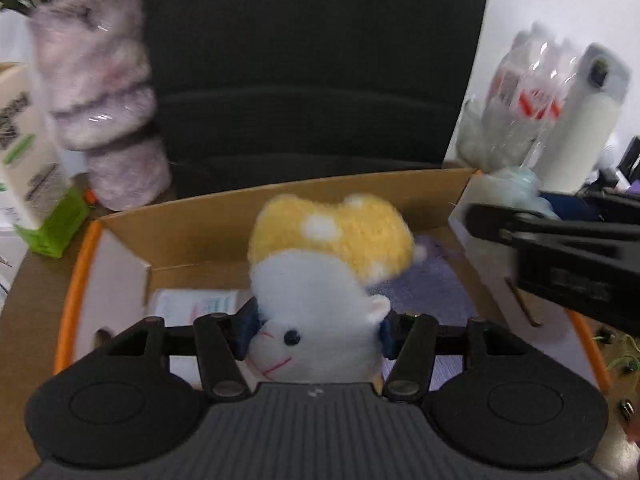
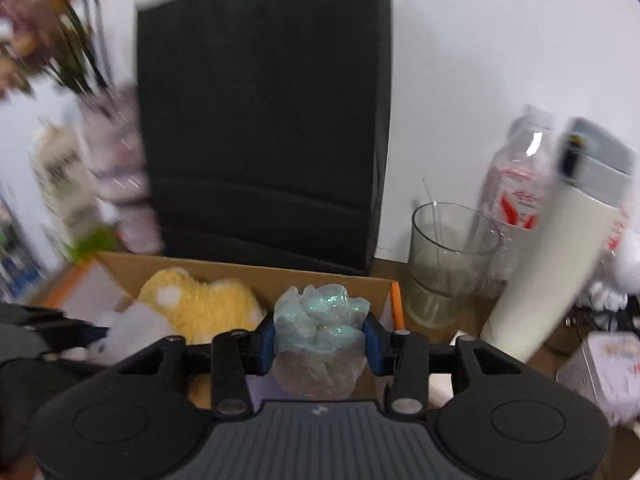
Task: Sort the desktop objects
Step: 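Grasp the plush hamster with the left gripper while the right carries the plastic bag into the box, then reach the left gripper to the white crumpled tissue and grasp it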
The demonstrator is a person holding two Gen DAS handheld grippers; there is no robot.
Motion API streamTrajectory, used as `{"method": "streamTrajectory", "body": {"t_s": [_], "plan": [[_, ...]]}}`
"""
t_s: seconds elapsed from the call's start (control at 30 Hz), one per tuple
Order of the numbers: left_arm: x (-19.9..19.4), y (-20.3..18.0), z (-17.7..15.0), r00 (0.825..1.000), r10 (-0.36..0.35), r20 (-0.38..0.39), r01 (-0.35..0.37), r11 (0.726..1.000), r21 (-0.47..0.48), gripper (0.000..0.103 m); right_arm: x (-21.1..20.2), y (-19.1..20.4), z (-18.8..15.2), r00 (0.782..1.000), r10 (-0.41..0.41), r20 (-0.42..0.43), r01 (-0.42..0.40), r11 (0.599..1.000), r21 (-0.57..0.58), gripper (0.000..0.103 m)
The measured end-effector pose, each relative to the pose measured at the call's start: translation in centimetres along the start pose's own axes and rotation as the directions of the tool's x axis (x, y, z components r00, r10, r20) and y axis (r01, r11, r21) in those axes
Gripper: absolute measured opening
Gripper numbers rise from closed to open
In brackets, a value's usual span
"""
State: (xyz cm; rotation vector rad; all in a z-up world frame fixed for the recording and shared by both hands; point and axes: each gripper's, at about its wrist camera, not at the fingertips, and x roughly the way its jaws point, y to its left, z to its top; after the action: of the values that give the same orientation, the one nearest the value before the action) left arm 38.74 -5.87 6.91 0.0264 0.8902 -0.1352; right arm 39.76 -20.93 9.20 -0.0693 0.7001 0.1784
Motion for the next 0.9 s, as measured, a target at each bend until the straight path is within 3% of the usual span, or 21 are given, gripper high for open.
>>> {"method": "streamTrajectory", "body": {"t_s": [0.03, 0.07, 0.13, 0.23, 0.33, 0.47, 0.53, 0.7, 0.83, 0.9], "plan": [[0.5, 0.0, 0.3, 1.000, 0.019, 0.005, -0.019, 1.000, -0.001, 0.066, 1.2, 0.0, 0.3, 1.000, -0.007, -0.022, 0.007, 1.000, -0.006, 0.043], [1.0, -0.2, 0.6, 0.999, 0.043, -0.010, -0.043, 0.999, 0.008, 0.080, 2.3, -0.1, 0.5, 0.999, -0.016, -0.041, 0.015, 1.000, -0.007, 0.044], [1.5, -0.5, 1.1, 0.998, 0.056, -0.025, -0.055, 0.998, 0.042, 0.091, 4.0, -0.2, 0.4, 0.997, -0.041, -0.060, 0.040, 0.999, -0.020, 0.052], [1.1, -0.3, 0.8, 0.998, 0.059, 0.011, -0.059, 0.997, 0.045, 0.091, 5.1, -0.2, -0.2, 0.995, -0.072, -0.067, 0.069, 0.997, -0.037, 0.055], [-0.5, 0.4, 0.4, 0.999, 0.020, 0.050, -0.021, 0.999, 0.028, 0.094, 4.5, -0.7, -0.2, 0.998, -0.040, -0.049, 0.041, 0.999, 0.016, 0.062], [-4.1, 2.1, 0.0, 0.993, 0.006, 0.115, -0.003, 1.000, -0.027, 0.101, -0.2, -0.3, 0.4, 0.998, -0.042, 0.054, 0.041, 0.999, 0.019, 0.086], [-7.0, 3.2, -1.3, 0.989, 0.019, 0.144, -0.009, 0.998, -0.068, 0.102, -3.4, -0.1, -0.1, 0.995, -0.038, 0.096, 0.038, 0.999, 0.003, 0.089], [-15.5, 5.3, -8.4, 0.967, 0.065, 0.248, -0.030, 0.990, -0.140, 0.103, -12.0, -0.1, -5.9, 0.985, 0.080, 0.154, -0.084, 0.996, 0.018, 0.091], [-20.6, 5.2, -15.6, 0.933, 0.089, 0.350, -0.029, 0.984, -0.174, 0.103, -17.3, 1.5, -11.9, 0.977, 0.156, 0.146, -0.163, 0.986, 0.042, 0.092], [-21.9, 4.2, -18.9, 0.926, 0.118, 0.360, -0.066, 0.986, -0.154, 0.103, -19.5, 2.4, -14.9, 0.973, 0.189, 0.128, -0.199, 0.978, 0.065, 0.092]]}}
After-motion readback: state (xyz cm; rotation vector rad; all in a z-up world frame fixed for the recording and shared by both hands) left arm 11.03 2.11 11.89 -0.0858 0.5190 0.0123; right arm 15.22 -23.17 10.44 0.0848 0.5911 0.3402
